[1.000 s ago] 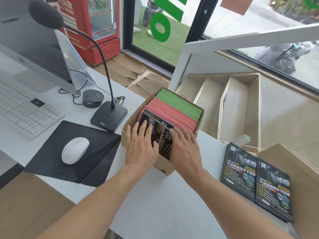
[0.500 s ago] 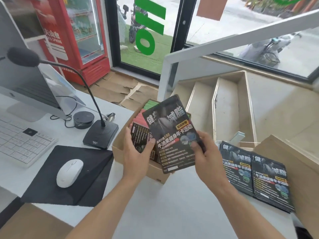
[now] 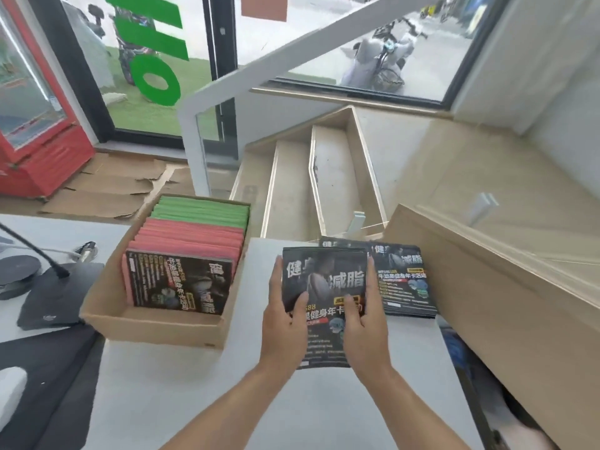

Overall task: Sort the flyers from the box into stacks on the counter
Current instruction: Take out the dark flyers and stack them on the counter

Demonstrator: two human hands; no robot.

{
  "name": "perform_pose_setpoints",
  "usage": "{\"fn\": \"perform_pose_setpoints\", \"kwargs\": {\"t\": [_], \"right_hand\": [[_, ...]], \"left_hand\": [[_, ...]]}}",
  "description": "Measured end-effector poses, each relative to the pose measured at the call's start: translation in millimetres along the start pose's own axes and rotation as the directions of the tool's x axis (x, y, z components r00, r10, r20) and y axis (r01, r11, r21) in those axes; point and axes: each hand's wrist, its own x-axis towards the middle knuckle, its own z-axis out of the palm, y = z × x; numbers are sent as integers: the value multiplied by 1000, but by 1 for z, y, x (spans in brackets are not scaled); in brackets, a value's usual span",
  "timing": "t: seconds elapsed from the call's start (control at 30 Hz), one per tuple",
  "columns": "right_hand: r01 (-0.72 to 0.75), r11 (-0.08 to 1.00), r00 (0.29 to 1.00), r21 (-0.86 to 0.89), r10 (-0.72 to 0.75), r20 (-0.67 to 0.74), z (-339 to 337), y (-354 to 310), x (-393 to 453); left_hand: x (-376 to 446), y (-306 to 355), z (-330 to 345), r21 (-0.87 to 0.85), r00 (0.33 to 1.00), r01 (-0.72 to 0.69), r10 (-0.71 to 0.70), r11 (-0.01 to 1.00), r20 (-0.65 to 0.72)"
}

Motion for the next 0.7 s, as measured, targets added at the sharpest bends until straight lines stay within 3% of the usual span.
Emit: {"fn": "perform_pose_setpoints", "kwargs": {"t": [0.1, 0.2, 0.4, 0.6, 0.7], "right_hand": [[44, 999, 995, 12, -43, -89, -7, 18, 1], [101, 994, 989, -30, -104, -109, -6, 37, -9], [-13, 999, 982, 40, 21, -189, 7, 66, -38], [144, 984, 964, 100, -116, -239, -5, 43, -14], [149, 984, 964, 99, -122, -238, -5, 57, -13]], "left_hand": [[0, 0, 12, 42, 993, -114, 115, 993, -7], [-9, -16, 18, 22, 989, -140, 141, 990, -50], [-26, -33, 33, 93, 987, -139, 146, 986, -66], [-11, -7, 34, -28, 965, -247, 244, 968, -94], [-13, -10, 34, -17, 968, -243, 242, 970, -68]]}}
